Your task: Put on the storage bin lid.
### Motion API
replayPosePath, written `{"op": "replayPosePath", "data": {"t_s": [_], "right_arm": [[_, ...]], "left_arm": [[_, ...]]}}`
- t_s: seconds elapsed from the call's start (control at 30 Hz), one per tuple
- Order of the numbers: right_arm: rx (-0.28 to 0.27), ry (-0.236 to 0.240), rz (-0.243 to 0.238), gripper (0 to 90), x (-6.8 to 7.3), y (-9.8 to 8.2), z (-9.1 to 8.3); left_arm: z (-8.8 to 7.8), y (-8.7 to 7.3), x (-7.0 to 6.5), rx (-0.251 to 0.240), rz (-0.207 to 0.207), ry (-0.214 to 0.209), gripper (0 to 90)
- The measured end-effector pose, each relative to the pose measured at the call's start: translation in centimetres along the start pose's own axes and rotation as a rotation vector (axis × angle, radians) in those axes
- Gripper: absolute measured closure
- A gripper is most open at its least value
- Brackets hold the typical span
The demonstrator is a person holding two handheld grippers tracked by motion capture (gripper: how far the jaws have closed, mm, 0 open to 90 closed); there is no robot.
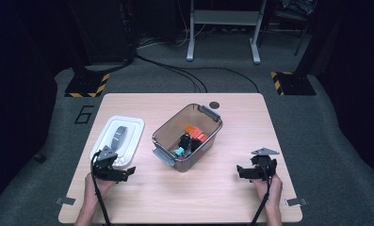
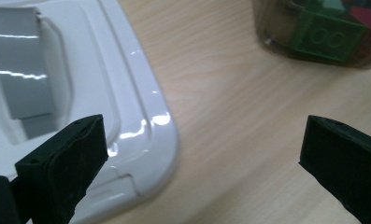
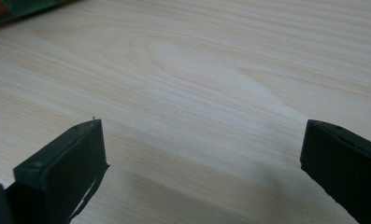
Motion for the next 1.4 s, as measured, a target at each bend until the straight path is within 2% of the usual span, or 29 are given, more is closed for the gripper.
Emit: {"op": "replayPosePath", "data": {"t_s": [0.23,0.43,0.53,0.57,0.63,1.0,1.07,1.1,1.23,1.27,1.37,1.4], "right_arm": [[0.015,-0.009,0.026,0.0,-0.5,-0.6,0.6],[0.012,-0.013,0.025,0.0,-0.7,-1.0,1.1],[-0.024,-0.023,-0.003,0.0,-0.9,-1.0,1.3],[-0.044,-0.026,-0.001,0.0,-0.9,-1.1,1.3],[-0.044,-0.025,0.002,0.0,-0.9,-1.1,1.3],[-0.045,-0.027,0.004,0.0,-0.8,-1.1,1.3],[-0.045,-0.028,0.004,0.0,-0.9,-1.1,1.3],[-0.045,-0.028,0.004,0.0,-0.9,-1.1,1.3],[-0.045,-0.028,0.004,0.0,-0.9,-1.1,1.3],[-0.045,-0.028,0.004,0.0,-0.9,-1.1,1.3],[-0.045,-0.027,0.004,0.0,-0.9,-1.1,1.3],[-0.045,-0.028,0.004,0.0,-0.9,-1.1,1.3]], "left_arm": [[0.6,1.4,3.2,0.021,-0.015,0.061,1.3],[1.4,2.1,5.6,0.025,-0.054,0.101,1.8],[1.5,2.4,6.6,0.015,-0.087,0.115,1.9],[1.5,2.4,6.8,0.01,-0.089,0.121,1.9],[1.6,2.5,7.4,0.024,-0.094,0.126,2.1],[2.4,3.3,10.3,0.02,-0.156,0.178,3.1],[2.8,3.1,10.7,0.051,-0.167,0.187,1.2],[3.1,3.0,10.8,0.062,-0.16,0.198,0.7],[4.3,2.5,10.8,0.103,-0.151,0.192,1.2],[4.8,2.4,10.8,0.101,-0.154,0.185,3.3],[5.4,2.4,10.6,0.098,-0.144,0.17,18.4],[5.5,2.5,10.7,0.088,-0.142,0.19,22.9]]}}
Point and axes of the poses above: each handheld gripper's, and its own axes: z roughly forward along the jaws, y roughly out of its top, x roughly to its left, the point moved 8 cm from there along z, roughly forward along the jaws, and after that the axes turned 1 degree about z, right-handed, at the moved point
